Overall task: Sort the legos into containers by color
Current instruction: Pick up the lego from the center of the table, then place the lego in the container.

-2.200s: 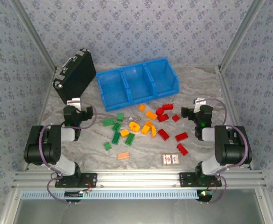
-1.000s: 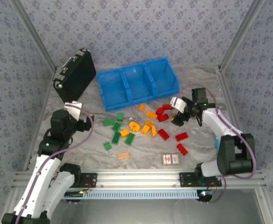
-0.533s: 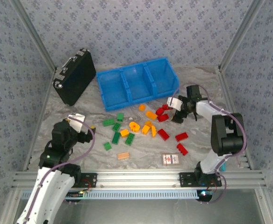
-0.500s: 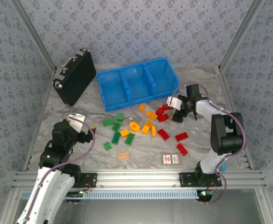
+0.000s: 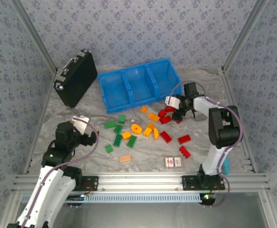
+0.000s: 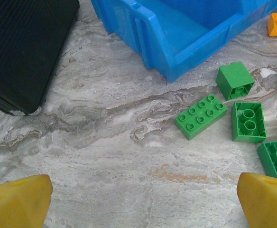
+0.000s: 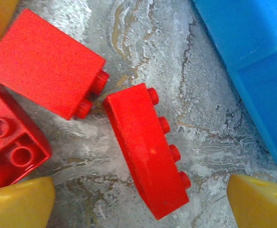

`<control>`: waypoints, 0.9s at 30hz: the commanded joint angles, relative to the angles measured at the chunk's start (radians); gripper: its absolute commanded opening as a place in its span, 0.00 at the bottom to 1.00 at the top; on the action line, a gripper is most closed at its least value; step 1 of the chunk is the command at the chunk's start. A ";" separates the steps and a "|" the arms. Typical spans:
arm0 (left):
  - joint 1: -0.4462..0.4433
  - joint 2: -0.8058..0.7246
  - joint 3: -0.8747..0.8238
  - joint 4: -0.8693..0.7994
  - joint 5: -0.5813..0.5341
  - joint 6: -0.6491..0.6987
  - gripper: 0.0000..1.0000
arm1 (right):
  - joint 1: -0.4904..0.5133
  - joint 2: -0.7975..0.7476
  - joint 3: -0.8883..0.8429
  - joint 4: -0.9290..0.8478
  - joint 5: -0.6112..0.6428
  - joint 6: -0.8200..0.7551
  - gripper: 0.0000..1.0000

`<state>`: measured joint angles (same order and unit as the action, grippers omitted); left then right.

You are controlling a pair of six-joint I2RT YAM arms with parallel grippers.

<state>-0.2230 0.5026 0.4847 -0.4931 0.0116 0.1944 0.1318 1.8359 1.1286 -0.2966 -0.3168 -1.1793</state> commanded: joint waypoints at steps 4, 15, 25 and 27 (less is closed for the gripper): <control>-0.006 0.033 0.005 0.027 0.026 0.017 1.00 | 0.010 0.069 0.056 -0.016 0.034 -0.026 0.89; -0.006 0.060 -0.002 0.041 0.042 0.030 1.00 | 0.024 0.141 0.158 -0.104 0.044 -0.054 0.63; -0.006 0.059 -0.008 0.045 0.048 0.039 1.00 | 0.034 0.150 0.161 -0.134 0.050 -0.065 0.42; -0.006 0.058 -0.008 0.047 0.048 0.040 1.00 | 0.035 0.146 0.160 -0.139 0.053 -0.064 0.36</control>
<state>-0.2249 0.5594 0.4801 -0.4683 0.0380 0.2176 0.1600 1.9621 1.2697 -0.3786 -0.2756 -1.2133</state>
